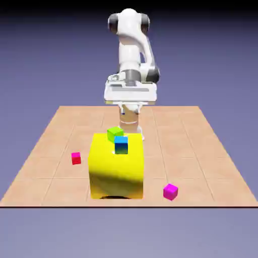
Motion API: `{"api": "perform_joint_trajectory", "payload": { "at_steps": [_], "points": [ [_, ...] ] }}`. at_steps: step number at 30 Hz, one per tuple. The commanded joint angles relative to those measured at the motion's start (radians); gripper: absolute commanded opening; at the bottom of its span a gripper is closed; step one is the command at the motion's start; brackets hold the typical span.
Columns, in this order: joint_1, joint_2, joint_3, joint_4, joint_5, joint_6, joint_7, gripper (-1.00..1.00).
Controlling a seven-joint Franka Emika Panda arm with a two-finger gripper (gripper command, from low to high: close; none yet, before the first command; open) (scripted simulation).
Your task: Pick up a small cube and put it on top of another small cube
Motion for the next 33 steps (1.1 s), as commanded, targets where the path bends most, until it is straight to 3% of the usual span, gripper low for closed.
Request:
{"api": "perform_joint_trajectory", "payload": {
  "at_steps": [1, 33],
  "points": [
    [-0.032, -0.014, 0.036, 0.019, 0.019, -0.027, 0.042, 0.00],
    [-1.070, -0.462, 1.196, 0.625, 0.615, -0.874, 1.396, 0.00]
  ]
}}
